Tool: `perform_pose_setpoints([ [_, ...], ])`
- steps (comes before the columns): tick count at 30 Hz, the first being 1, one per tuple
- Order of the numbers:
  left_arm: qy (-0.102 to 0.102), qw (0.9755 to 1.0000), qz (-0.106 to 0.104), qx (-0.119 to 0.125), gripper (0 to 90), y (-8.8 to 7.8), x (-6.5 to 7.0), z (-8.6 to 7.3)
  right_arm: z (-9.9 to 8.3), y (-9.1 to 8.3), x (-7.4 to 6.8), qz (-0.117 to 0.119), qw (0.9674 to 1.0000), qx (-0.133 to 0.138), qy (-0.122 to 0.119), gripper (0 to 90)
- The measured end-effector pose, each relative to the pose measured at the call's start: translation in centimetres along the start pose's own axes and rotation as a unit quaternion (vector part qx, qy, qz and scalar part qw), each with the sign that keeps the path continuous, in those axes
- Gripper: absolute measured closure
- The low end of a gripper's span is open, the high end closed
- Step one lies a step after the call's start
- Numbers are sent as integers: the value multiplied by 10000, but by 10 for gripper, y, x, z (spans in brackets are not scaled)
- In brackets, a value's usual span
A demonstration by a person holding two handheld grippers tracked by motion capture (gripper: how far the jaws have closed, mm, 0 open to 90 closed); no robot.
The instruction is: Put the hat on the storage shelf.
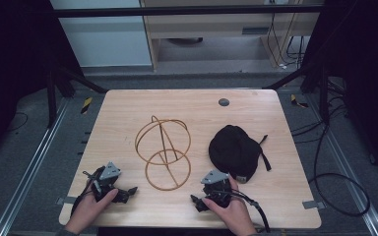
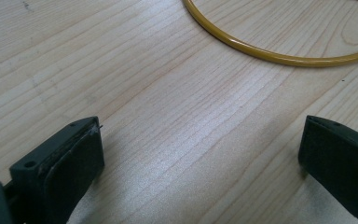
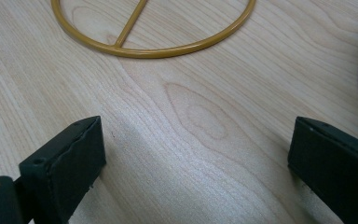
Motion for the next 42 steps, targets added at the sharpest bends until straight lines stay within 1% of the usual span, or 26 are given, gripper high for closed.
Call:
perform_pose_setpoints([
  [11,8,10000,7,-2,0,0,0,0,0,0,-1,-24,10000,0,-18,44],
  [15,-9,10000,4,14,0,0,0,0,1,0,-2,-50,10000,-17,25,43],
  [17,-9,10000,3,6,0,0,0,0,2,-1,-3,-29,9999,-129,-45,56],
  [18,-6,10000,3,1,0,0,0,0,3,-3,-4,-115,9997,-142,-129,76],
  [19,-5,10000,3,-1,0,0,0,0,5,-5,-5,-170,9994,-179,-245,78],
  [20,-4,10000,3,0,0,0,0,0,7,-9,-7,-291,9982,-213,-478,76],
  [21,-6,10000,3,0,0,0,0,0,10,-13,-7,-346,9976,-199,-569,83],
  [22,-7,10000,3,0,0,0,0,0,13,-19,-6,-399,9973,-171,-596,87],
  [23,-7,10000,3,0,0,0,0,0,17,-26,-4,-413,9975,-116,-566,87],
  [24,-7,10000,3,0,0,0,0,0,21,-33,-1,-450,9974,-62,-560,88],
  [26,-5,10000,4,-1,0,0,0,0,28,-49,7,-590,9966,-59,-578,94],
  [27,-5,10000,4,-1,0,0,0,0,28,-49,7,-590,9966,-59,-578,94],
  [28,-6,10000,4,0,0,0,0,0,35,-66,19,-765,9946,-149,-679,92],
  [29,-6,10000,4,0,0,0,0,0,37,-72,24,-837,9940,-182,-686,93],
  [31,-12,10000,7,0,0,0,0,0,43,-84,38,-947,9929,-246,-674,105],
  [33,-12,10000,8,0,0,0,0,0,48,-95,52,-1110,9902,-404,-739,105],
  [34,-12,10000,8,0,0,0,0,0,48,-95,52,-1110,9902,-404,-739,105],
  [35,-11,10000,9,-2,0,0,0,0,53,-105,68,-1209,9881,-577,-750,114],
  [36,-12,10000,9,0,0,0,0,0,54,-108,74,-1234,9878,-661,-684,120],
  [38,-16,10000,11,-1,0,0,0,0,56,-113,86,-1284,9873,-713,-611,143],
  [40,-17,10000,14,-2,0,0,1,0,58,-118,98,-1287,9865,-837,-565,151],
  [42,-15,10000,12,-3,0,0,1,0,58,-119,106,-1224,9862,-998,-495,160],
])
Point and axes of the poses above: each handheld gripper's, and its own axes: y roughly forward along the jaws, z roughly out of its top, x roughly to its right, the point moved 4 cm from there along y, roughly forward along the jaws, and after that the axes turned 7 degrees about -y, right-handed, at the moved point
